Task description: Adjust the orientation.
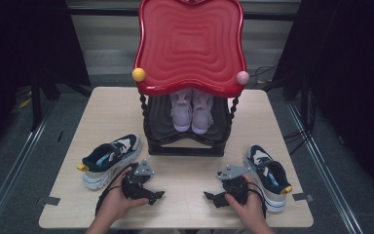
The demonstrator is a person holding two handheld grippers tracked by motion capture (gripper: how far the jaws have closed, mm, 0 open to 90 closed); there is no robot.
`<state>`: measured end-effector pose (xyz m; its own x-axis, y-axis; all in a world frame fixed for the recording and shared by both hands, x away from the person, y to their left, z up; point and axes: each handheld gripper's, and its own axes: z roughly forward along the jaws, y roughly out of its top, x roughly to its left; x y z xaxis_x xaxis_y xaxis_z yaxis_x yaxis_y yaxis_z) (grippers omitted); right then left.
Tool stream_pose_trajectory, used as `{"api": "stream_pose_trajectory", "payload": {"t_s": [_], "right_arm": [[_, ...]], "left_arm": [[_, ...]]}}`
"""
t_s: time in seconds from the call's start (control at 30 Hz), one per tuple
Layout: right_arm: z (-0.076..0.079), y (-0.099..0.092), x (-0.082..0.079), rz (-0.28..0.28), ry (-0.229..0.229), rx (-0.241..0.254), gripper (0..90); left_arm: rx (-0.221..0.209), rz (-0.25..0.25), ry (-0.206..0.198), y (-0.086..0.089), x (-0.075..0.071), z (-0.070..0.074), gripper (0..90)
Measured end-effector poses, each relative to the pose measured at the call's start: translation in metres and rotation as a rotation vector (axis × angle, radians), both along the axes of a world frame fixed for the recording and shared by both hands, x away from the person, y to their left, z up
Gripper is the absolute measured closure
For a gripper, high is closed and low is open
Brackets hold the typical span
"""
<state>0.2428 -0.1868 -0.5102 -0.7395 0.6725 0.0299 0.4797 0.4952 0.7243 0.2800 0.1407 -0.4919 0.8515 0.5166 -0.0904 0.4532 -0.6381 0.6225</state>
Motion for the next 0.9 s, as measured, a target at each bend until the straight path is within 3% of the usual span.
{"api": "stream_pose_trajectory", "payload": {"t_s": [0.37,0.5,0.9], "right_arm": [[0.000,0.000,0.000,-0.003,0.004,0.001,12.5],[0.000,0.000,-0.001,-0.007,0.009,0.000,12.4],[0.000,0.000,0.000,-0.002,0.003,-0.001,12.3]], "left_arm": [[0.075,-0.015,0.064,0.005,0.005,0.014,18.3],[0.124,-0.027,0.090,0.008,0.008,0.020,18.5],[0.196,-0.068,0.112,0.009,0.014,0.031,19.1]]}}
